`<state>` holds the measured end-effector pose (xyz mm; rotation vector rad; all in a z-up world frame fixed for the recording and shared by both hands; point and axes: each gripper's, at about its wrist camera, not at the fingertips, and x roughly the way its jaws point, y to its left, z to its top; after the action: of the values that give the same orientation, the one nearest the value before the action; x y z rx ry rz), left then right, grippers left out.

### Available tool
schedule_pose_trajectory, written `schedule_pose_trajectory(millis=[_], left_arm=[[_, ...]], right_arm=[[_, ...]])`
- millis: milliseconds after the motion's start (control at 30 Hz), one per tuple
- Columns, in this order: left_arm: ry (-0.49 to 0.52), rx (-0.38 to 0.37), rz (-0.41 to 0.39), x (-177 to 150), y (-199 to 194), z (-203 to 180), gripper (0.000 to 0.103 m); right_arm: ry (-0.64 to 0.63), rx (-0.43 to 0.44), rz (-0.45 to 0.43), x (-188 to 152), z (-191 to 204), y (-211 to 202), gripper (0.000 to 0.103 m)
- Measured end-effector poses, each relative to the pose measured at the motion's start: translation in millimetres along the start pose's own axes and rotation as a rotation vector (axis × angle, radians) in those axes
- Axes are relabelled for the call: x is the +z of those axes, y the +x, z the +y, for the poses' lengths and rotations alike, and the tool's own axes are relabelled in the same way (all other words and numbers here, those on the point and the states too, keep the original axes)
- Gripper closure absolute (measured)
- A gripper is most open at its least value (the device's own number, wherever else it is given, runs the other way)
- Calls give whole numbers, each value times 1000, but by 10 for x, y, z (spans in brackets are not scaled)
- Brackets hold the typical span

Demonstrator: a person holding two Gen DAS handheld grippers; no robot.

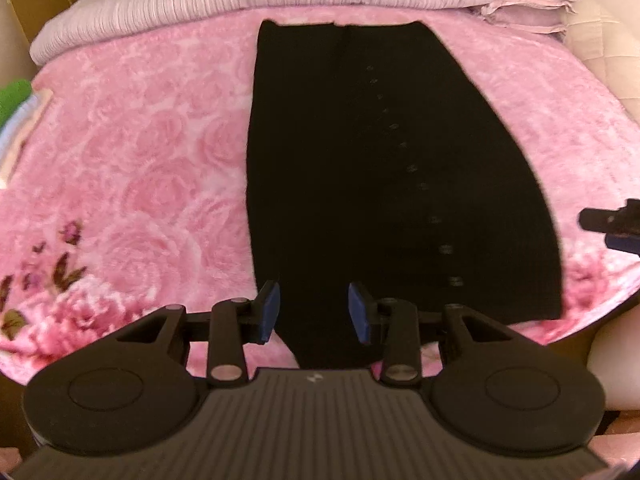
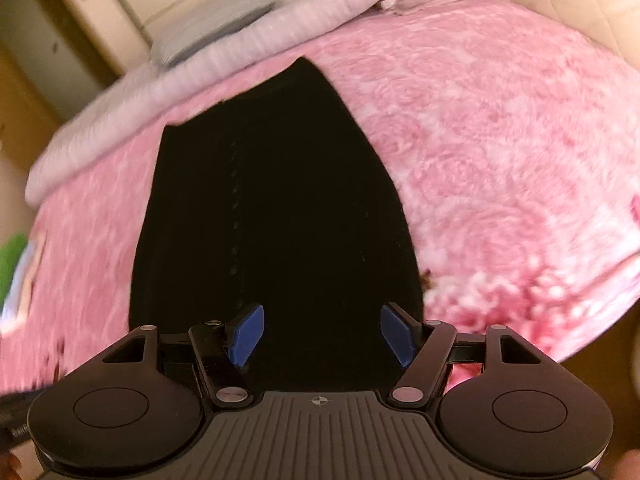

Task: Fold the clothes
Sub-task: 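Grasp the skirt's hem with both grippers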

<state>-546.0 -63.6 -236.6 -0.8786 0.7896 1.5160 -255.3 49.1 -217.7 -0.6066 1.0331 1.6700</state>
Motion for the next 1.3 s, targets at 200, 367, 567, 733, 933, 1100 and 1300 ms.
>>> schedule_pose_trajectory(millis=[200, 367, 567, 733, 933, 1100, 1300], left_arm=[[-16, -48, -68, -341, 463, 344, 70], [-47, -104, -164, -771, 400, 531, 70], [-107, -155, -151, -1027, 176, 657, 69], [-178, -237, -173, -1142, 27, 757, 69], [-268, -329, -179, -1191, -18, 829, 69], [-381, -381, -111, -1050, 328, 843, 69], [-478, -408, -67, -949, 736, 954, 73]], right_arm=[[21, 19, -90, -327, -229, 396, 35], [-17, 33, -218, -834, -280, 230, 35], [-6, 114, -227, -1287, -272, -210, 35], [-2, 152, -274, -1279, -297, -551, 35], [40, 218, -248, -1095, -548, -577, 35], [126, 265, -155, -873, -909, -287, 35], [281, 341, -28, -600, -1409, 188, 35]])
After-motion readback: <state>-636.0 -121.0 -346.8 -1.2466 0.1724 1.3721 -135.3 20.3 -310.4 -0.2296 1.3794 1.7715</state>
